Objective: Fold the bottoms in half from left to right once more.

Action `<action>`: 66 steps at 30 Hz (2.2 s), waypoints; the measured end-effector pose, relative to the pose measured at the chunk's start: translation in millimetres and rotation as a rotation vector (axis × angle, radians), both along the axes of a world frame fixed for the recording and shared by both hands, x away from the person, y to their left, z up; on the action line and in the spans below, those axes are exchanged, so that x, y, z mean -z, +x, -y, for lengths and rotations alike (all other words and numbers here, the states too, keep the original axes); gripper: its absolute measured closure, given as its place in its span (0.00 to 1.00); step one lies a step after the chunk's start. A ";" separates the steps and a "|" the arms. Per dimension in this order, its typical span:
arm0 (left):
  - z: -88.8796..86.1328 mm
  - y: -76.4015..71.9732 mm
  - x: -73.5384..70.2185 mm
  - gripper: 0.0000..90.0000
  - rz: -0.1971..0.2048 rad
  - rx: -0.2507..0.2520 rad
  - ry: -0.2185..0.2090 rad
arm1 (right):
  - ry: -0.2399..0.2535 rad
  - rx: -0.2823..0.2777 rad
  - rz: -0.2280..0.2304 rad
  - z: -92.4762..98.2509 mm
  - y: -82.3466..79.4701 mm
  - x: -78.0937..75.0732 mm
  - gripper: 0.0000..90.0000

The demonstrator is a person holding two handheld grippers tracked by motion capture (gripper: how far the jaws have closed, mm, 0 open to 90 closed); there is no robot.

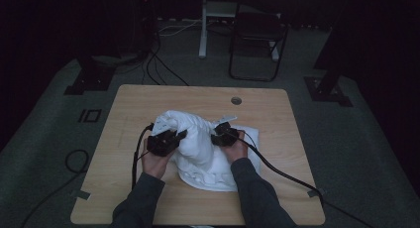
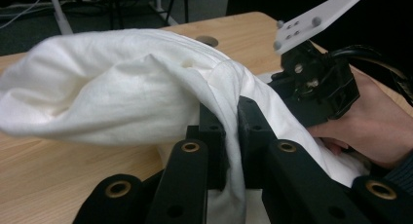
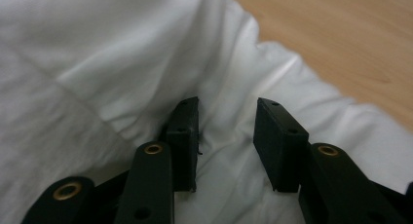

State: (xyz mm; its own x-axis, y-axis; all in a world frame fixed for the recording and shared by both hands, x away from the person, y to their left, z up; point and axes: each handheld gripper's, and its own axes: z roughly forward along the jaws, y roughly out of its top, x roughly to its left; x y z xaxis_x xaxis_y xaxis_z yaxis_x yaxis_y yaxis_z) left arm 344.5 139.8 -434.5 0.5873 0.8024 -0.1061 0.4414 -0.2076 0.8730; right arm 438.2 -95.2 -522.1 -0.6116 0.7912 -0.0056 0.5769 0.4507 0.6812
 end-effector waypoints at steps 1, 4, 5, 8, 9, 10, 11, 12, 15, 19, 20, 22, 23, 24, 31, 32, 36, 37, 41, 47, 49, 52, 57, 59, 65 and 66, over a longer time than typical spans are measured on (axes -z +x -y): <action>0.0 0.2 0.1 0.93 0.000 0.003 -0.001 | -0.007 -0.005 0.009 0.6 -1.7 -2.1 0.65; -2.0 -0.5 -1.3 0.93 0.001 0.001 -0.003 | 0.018 -0.017 0.039 10.7 -14.9 -14.8 0.61; -3.0 -0.8 -1.8 0.93 0.002 0.000 0.000 | 0.032 -0.023 0.058 15.7 -23.0 -19.3 0.60; -5.5 -0.9 -2.9 0.93 0.002 -0.002 0.008 | 0.067 -0.054 0.100 31.7 -51.4 -28.1 0.58; -6.0 -0.7 -3.2 0.93 0.004 -0.002 0.007 | 0.072 -0.062 0.100 35.4 -60.7 -27.6 0.58; -5.7 -0.6 -3.7 0.93 0.004 -0.002 0.002 | 0.056 -0.070 0.089 36.7 -67.9 -24.1 0.58; -4.6 -0.6 -4.8 0.93 0.005 0.001 0.006 | 0.026 -0.078 0.075 36.0 -73.3 -18.2 0.57; -3.4 -0.5 -5.6 0.93 0.007 0.004 0.006 | -0.016 -0.087 0.073 33.2 -77.0 -9.0 0.57; 5.1 -0.7 -11.2 0.93 0.022 0.027 0.008 | -0.018 -0.070 0.076 23.9 -76.4 2.5 0.57; 21.4 2.2 -19.9 0.93 0.052 0.054 0.034 | -0.004 -0.099 0.066 6.8 -70.1 2.2 0.56; 24.3 3.0 -20.5 0.93 0.056 0.059 0.047 | 0.023 -0.134 0.057 2.2 -67.6 2.2 0.54; 28.6 3.1 -19.9 0.93 0.058 0.066 0.065 | 0.071 -0.163 0.041 4.5 -67.0 -2.1 0.52; 29.7 2.6 -19.3 0.93 0.060 0.070 0.072 | 0.098 -0.156 0.045 9.5 -69.6 -6.1 0.53; 30.3 1.9 -19.1 0.93 0.063 0.074 0.081 | 0.127 -0.148 0.060 17.2 -73.0 -10.4 0.55; 31.0 0.2 -19.4 0.93 0.060 0.085 0.099 | 0.079 0.011 0.097 69.0 -86.0 -0.5 0.55; 31.0 0.2 -19.4 0.93 0.060 0.085 0.099 | 0.079 0.011 0.097 69.0 -86.0 -0.5 0.55; 39.9 -1.6 -20.0 0.93 0.058 0.115 0.106 | 0.082 0.009 0.041 52.9 -76.9 14.1 0.60; 42.4 -1.4 -19.7 0.93 0.059 0.120 0.112 | 0.087 -0.004 0.032 48.0 -74.9 13.9 0.60; 52.9 2.3 -12.5 0.93 0.044 0.141 0.128 | 0.085 -0.094 0.013 24.7 -75.1 12.2 0.56; 69.7 0.8 11.3 0.93 0.001 0.177 0.131 | 0.203 -0.047 0.075 59.6 -76.6 -7.2 0.56; 77.3 -0.9 20.1 0.93 -0.014 0.200 0.145 | 0.231 -0.001 0.108 77.2 -75.5 -16.4 0.55; 89.6 -2.9 34.4 0.92 -0.041 0.226 0.162 | 0.283 0.001 0.144 93.9 -75.7 -32.3 0.51; 106.0 -6.9 56.0 0.92 -0.083 0.251 0.166 | 0.377 -0.065 0.182 97.8 -81.0 -53.0 0.43; 108.9 -9.1 60.3 0.92 -0.090 0.261 0.175 | 0.359 -0.096 0.186 90.6 -80.6 -54.4 0.40; 112.2 -14.3 64.2 0.92 -0.086 0.282 0.191 | 0.354 -0.119 0.182 69.6 -71.5 -57.6 0.51; 111.9 -14.4 63.9 0.92 -0.083 0.281 0.190 | 0.353 -0.116 0.186 68.1 -71.1 -59.4 0.54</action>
